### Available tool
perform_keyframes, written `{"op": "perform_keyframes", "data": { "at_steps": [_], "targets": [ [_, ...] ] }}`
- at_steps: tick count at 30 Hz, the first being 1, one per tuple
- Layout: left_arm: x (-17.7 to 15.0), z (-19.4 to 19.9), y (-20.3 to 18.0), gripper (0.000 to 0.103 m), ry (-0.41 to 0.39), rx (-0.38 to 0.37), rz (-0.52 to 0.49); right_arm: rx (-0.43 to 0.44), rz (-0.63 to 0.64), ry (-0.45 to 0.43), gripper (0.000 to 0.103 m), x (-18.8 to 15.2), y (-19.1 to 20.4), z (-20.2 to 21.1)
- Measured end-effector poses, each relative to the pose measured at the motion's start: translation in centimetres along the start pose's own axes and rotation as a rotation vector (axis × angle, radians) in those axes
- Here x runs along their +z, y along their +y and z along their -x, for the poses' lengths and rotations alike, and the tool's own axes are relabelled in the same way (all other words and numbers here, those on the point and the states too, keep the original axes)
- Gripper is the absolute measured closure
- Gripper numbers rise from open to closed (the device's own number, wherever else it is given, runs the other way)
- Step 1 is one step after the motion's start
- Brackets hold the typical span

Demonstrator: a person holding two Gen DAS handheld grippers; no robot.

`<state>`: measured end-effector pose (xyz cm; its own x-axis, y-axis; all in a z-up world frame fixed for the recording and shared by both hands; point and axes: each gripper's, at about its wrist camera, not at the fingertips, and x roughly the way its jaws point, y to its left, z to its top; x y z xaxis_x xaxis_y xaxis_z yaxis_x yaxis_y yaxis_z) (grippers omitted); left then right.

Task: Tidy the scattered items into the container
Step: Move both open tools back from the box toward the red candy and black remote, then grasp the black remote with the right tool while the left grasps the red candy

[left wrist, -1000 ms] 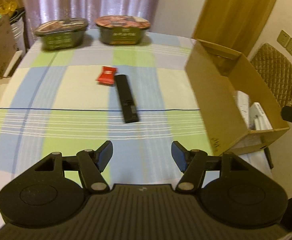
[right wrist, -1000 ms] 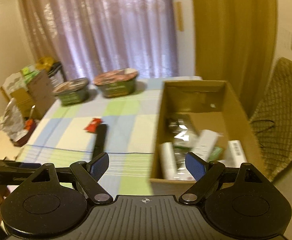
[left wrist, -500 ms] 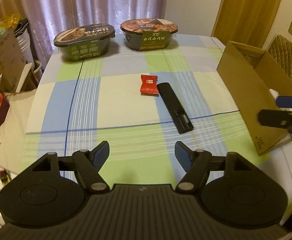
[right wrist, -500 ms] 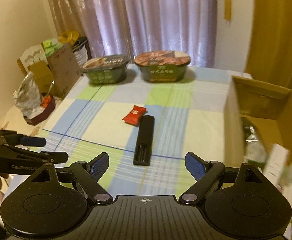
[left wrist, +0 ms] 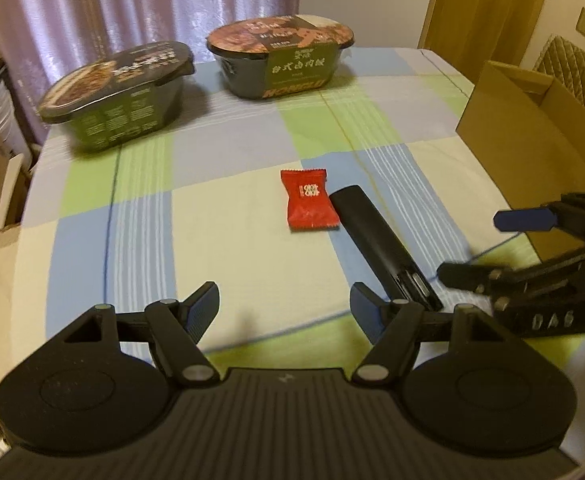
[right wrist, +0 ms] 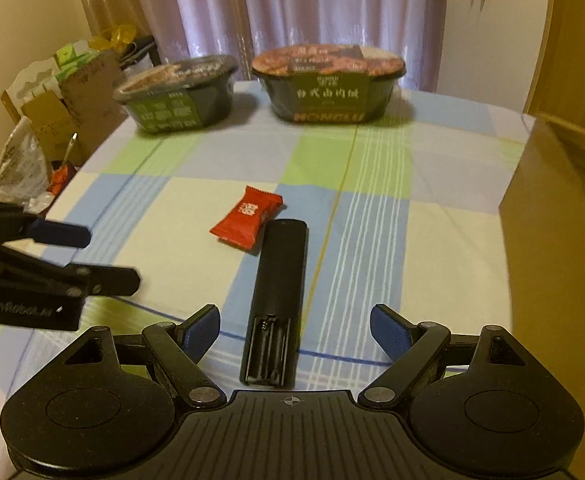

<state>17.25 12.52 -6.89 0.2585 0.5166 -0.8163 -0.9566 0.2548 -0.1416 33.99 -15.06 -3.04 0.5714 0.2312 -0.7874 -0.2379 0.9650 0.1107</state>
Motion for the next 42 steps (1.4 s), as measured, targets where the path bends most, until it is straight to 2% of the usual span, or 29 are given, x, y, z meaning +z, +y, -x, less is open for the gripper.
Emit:
{"op": "perform_keyframes", "data": {
  "at_steps": [7,8,10,19,21,22,31,34,37,39,42],
  "targets": [
    [0.5,-3.7,0.4,0.036,0.015,0.007,-0.029,0.006,0.019,-0.002,0.015,-0.9,0.5,-2.6],
    [0.5,-4.0,0.5,0.036,0.014,0.011,-0.026,0.005,0.019,-0.006,0.02,-1.0,0.6,-2.9],
    [0.4,-4.5,1.1,0.036,0.017,0.018,-0.016,0.007,0.021,-0.004,0.036,-1.1,0.9,-3.6],
    [0.4,-5.5,2.1,0.036,0.013,0.012,-0.005,-0.024,0.072,-0.007,0.037,-1.7,1.7,-6.4],
    [0.6,-5.8,2.0,0.036,0.007,0.008,-0.007,-0.042,0.095,-0.024,0.056,-1.8,1.7,-6.5],
    [0.8,-6.1,1.9,0.036,0.004,0.007,-0.012,-0.036,0.107,-0.032,0.061,-1.8,1.6,-6.4],
    [3.4,-8.9,-0.3,0.038,-0.053,-0.022,-0.05,-0.088,0.085,-0.045,0.062,-1.6,-1.2,-6.1],
    [4.0,-10.0,-0.9,0.042,-0.05,-0.027,-0.049,-0.09,0.061,-0.04,0.062,-1.4,-2.0,-5.9],
    [4.3,-11.1,-1.0,0.06,-0.04,-0.023,-0.035,-0.083,0.045,-0.043,0.062,-1.5,-2.4,-5.7],
    [4.5,-11.2,-1.1,0.068,-0.045,-0.012,-0.039,-0.081,0.04,-0.045,0.062,-1.6,-2.4,-5.7],
    [3.8,-10.6,-1.0,0.071,-0.028,-0.018,-0.039,-0.074,0.033,-0.04,0.062,-1.8,-2.5,-5.4]
  ]
}}
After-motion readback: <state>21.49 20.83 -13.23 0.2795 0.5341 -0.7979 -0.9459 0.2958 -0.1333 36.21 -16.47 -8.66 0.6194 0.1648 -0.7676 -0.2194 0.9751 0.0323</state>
